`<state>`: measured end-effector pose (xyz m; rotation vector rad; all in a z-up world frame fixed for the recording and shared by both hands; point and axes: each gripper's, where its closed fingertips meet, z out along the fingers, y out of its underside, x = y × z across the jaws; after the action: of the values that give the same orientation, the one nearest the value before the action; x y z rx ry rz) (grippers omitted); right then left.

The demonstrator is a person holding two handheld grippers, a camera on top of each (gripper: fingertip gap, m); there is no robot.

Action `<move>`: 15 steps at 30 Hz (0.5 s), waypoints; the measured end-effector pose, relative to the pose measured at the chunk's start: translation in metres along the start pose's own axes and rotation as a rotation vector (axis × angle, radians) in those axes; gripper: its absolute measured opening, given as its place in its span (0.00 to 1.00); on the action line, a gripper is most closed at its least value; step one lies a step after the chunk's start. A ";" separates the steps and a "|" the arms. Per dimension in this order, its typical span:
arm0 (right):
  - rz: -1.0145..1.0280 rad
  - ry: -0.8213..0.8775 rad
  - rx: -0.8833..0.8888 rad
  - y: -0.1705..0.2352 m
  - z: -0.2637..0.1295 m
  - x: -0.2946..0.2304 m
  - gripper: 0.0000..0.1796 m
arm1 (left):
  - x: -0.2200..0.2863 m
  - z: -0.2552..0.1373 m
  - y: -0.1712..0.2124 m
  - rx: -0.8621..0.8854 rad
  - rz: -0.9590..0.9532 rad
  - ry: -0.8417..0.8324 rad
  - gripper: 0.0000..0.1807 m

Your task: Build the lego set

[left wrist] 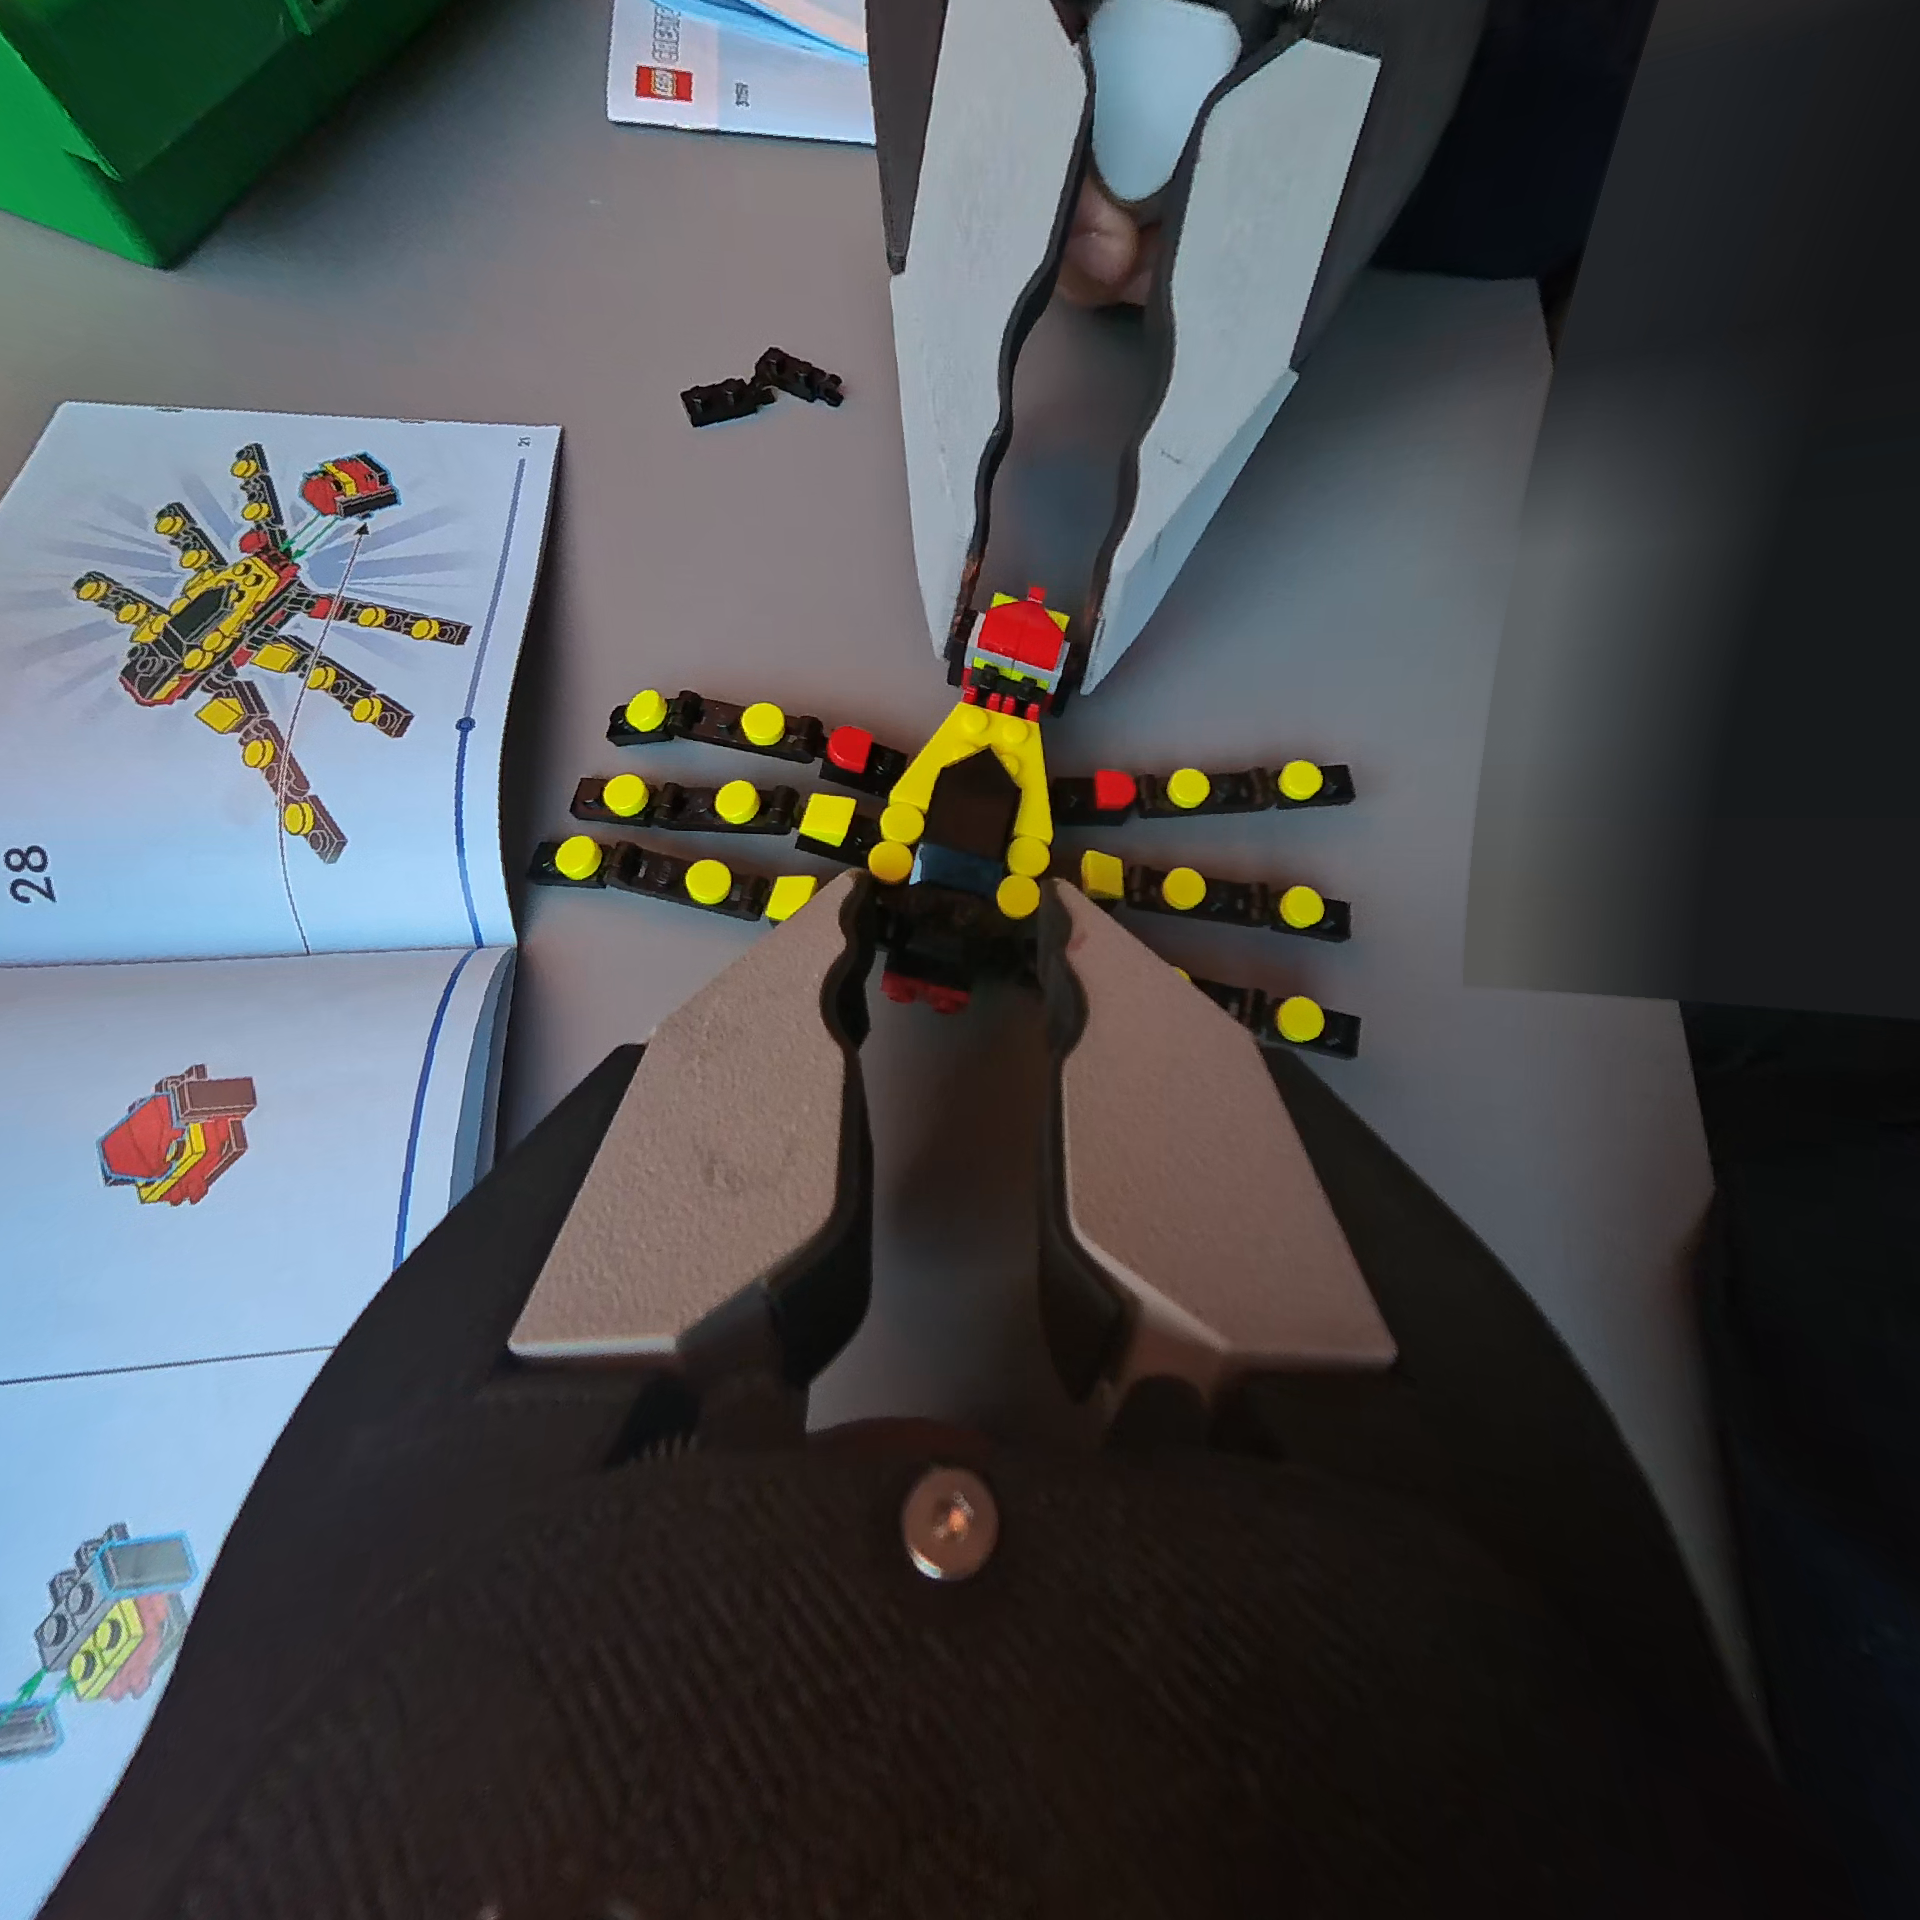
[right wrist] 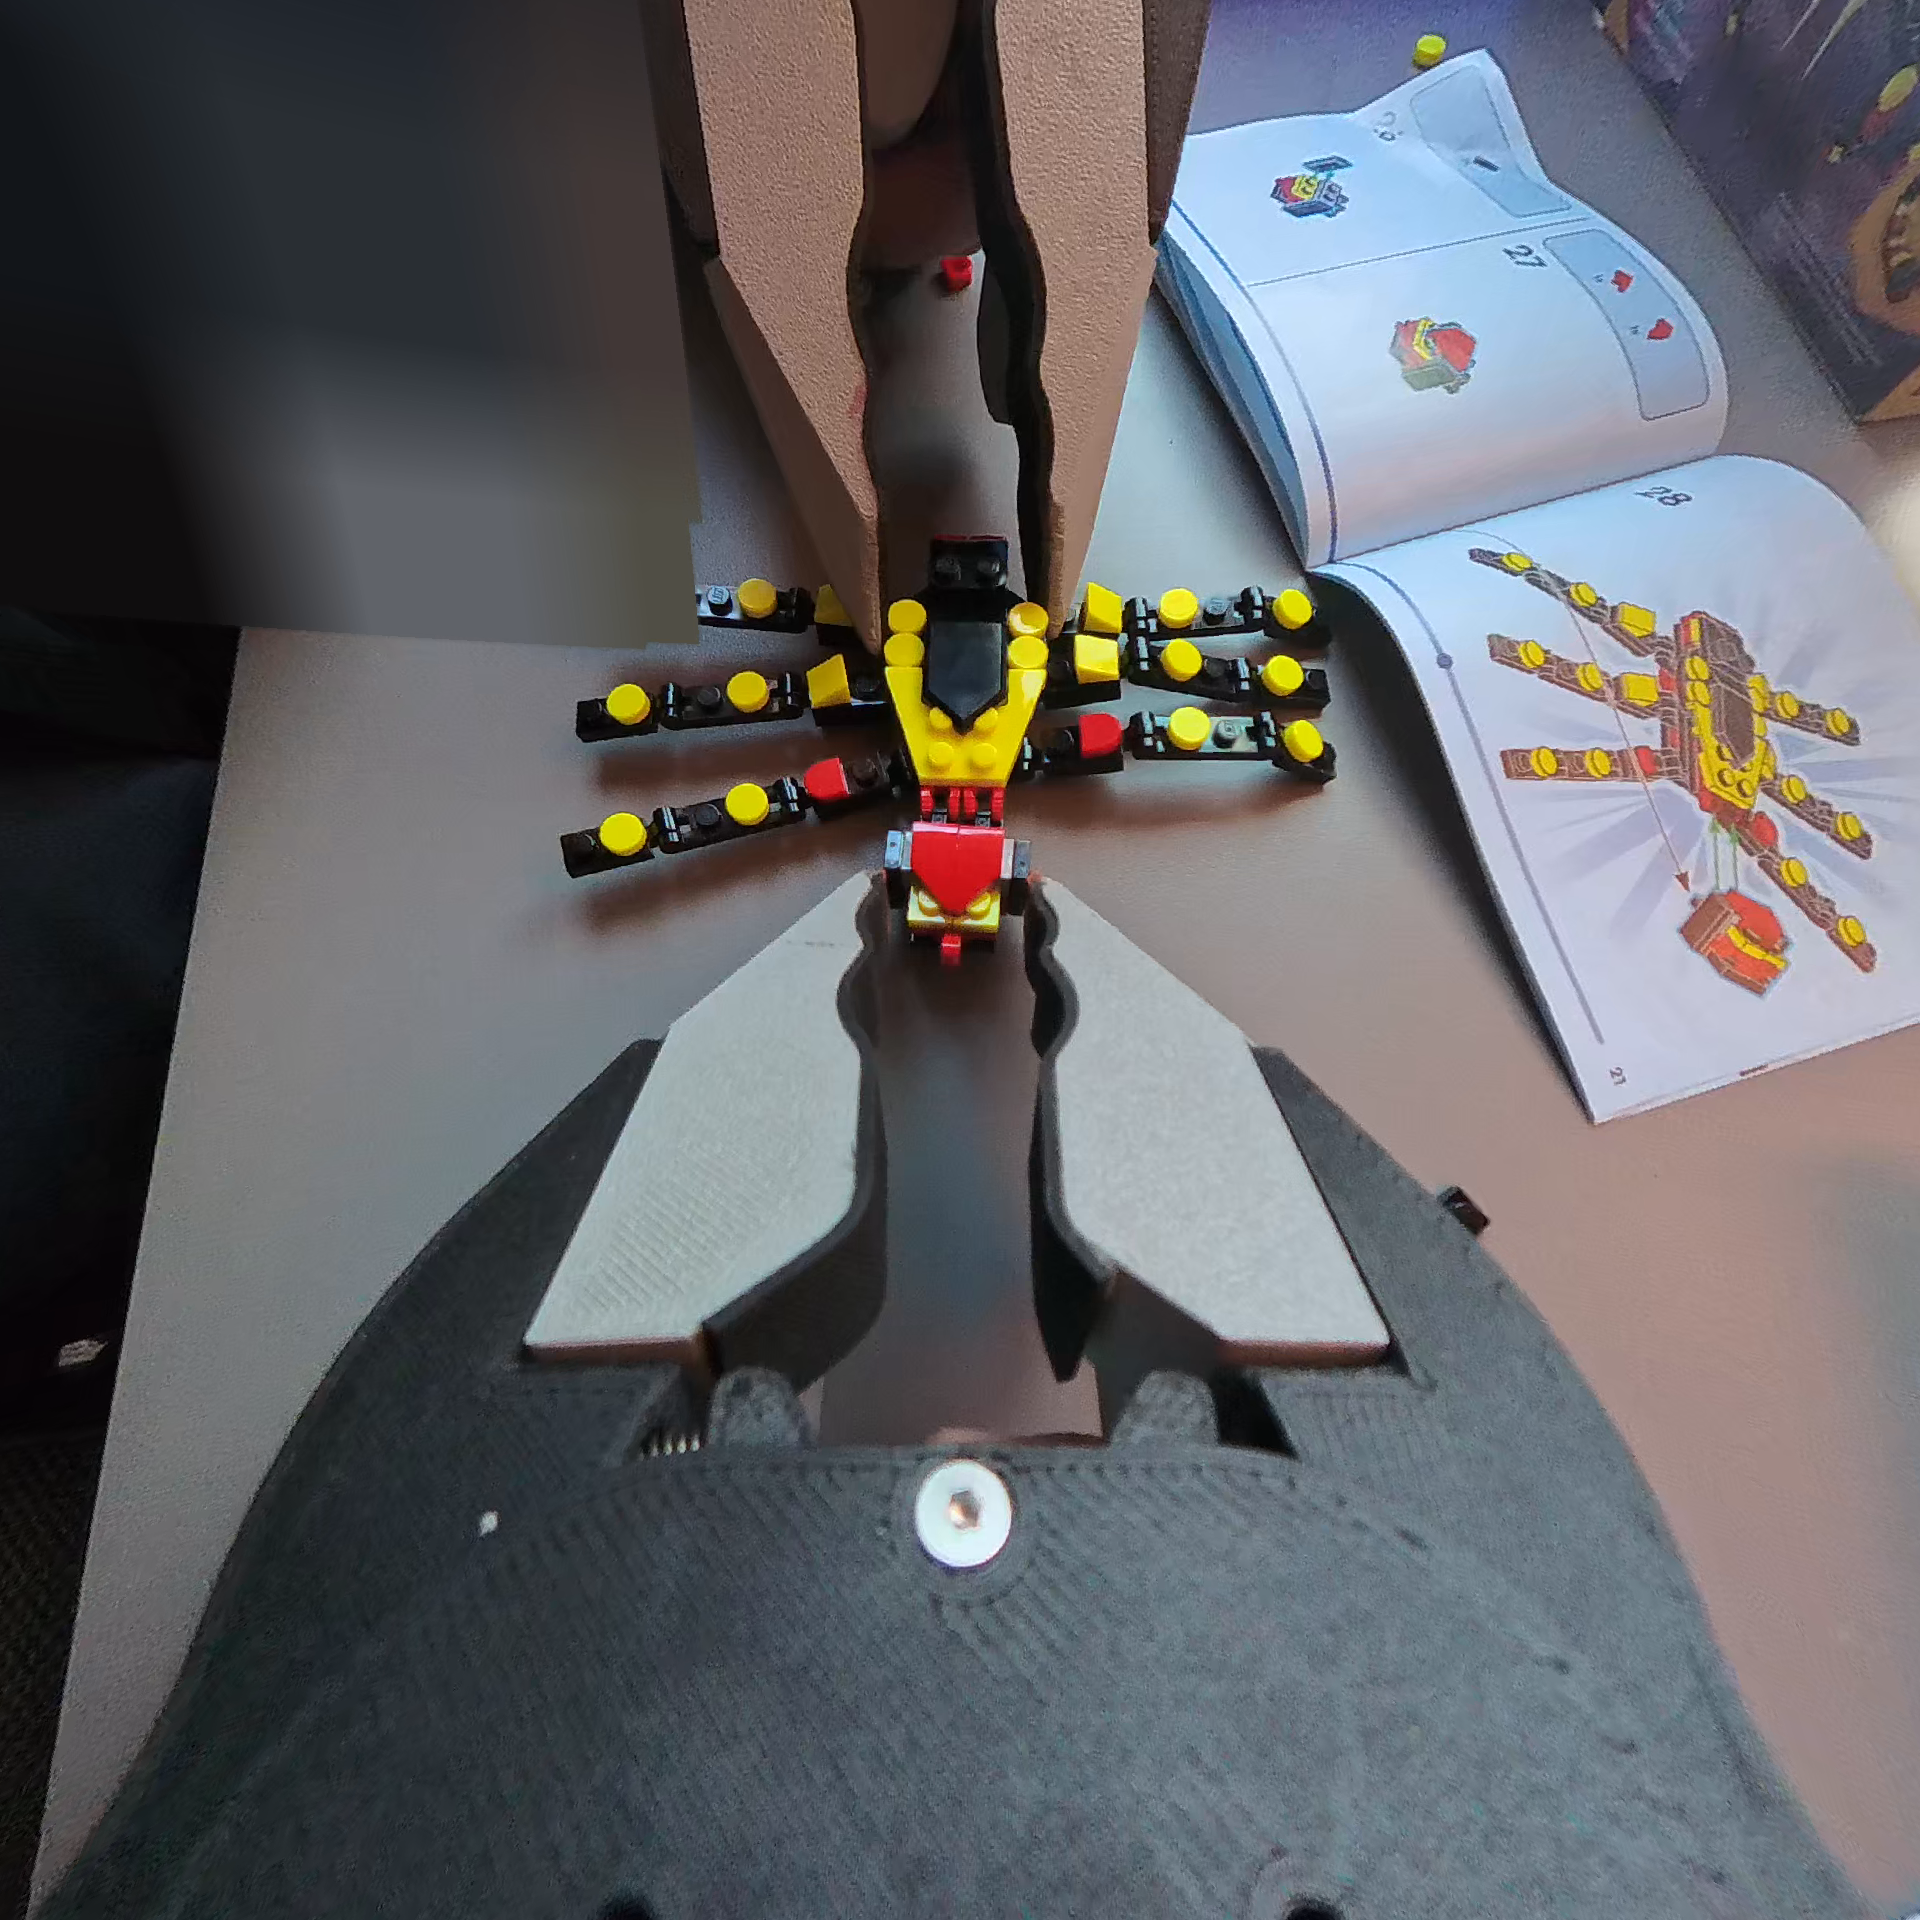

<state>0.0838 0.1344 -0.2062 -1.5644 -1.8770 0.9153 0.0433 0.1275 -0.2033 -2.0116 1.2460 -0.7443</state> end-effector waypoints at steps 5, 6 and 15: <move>-0.034 0.006 -0.003 0.000 0.000 0.000 0.12 | 0.000 0.000 0.000 -0.004 0.005 -0.001 0.15; -0.040 0.009 -0.009 0.001 0.001 0.001 0.12 | 0.000 0.000 0.000 -0.006 0.012 -0.004 0.15; -0.063 0.017 -0.031 0.002 0.003 0.001 0.12 | -0.001 0.001 0.000 -0.024 0.009 -0.014 0.15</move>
<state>0.0829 0.1353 -0.2098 -1.5170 -1.9259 0.8468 0.0432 0.1287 -0.2040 -2.0262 1.2609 -0.7122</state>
